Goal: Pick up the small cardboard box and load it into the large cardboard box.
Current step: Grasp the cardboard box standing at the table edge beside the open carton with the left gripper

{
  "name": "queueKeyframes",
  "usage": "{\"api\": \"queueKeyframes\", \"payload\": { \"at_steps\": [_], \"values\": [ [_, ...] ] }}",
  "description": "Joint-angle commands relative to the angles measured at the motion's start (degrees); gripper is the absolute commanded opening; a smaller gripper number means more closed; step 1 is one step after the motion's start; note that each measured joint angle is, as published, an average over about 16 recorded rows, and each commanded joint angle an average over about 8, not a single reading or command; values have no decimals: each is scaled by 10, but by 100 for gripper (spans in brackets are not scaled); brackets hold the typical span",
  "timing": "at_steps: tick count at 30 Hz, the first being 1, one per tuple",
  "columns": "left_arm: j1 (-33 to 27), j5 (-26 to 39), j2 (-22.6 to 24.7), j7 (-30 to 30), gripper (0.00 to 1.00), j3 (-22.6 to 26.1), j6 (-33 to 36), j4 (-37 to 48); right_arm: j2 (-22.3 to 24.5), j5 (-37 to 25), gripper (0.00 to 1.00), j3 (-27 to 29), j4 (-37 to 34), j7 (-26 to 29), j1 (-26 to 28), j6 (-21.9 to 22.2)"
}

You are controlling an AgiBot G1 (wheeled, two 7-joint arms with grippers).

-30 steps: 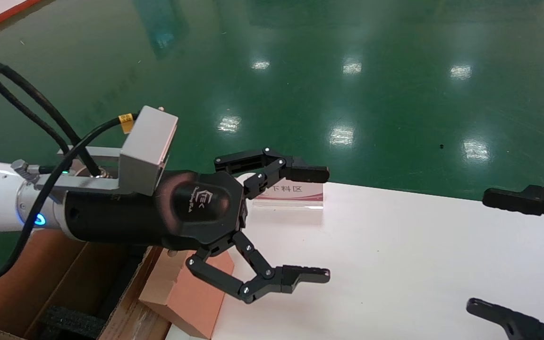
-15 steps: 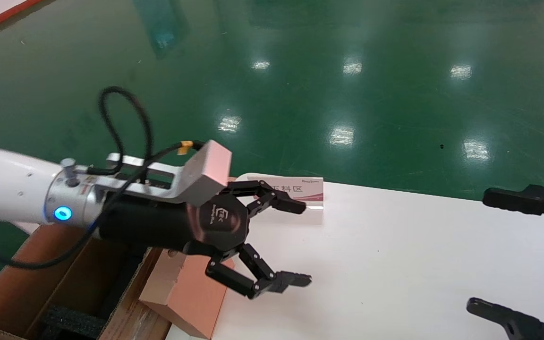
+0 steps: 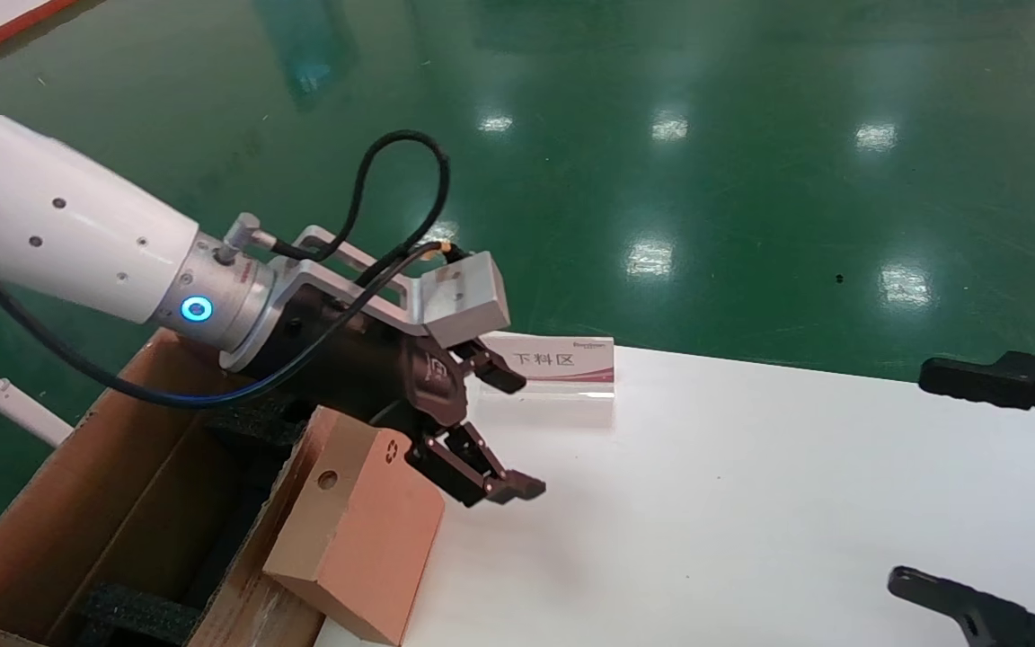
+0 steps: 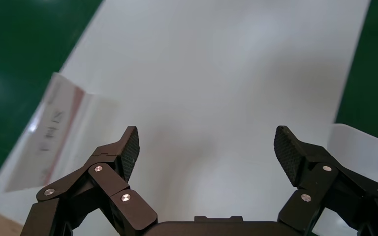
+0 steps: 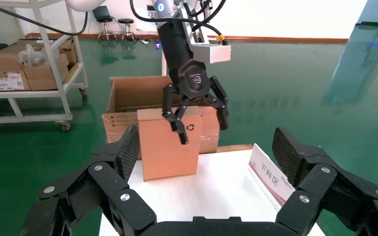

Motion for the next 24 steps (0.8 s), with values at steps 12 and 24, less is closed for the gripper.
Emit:
{"api": "queueKeyframes", "payload": {
  "at_steps": [12, 24],
  "values": [
    [-168, 23, 20, -174, 100, 232, 7, 0, 0, 0, 100, -1, 0, 0, 0, 0],
    [-328, 3, 46, -290, 100, 461, 9, -2, 0, 1, 100, -1, 0, -1, 0, 0]
  ]
}}
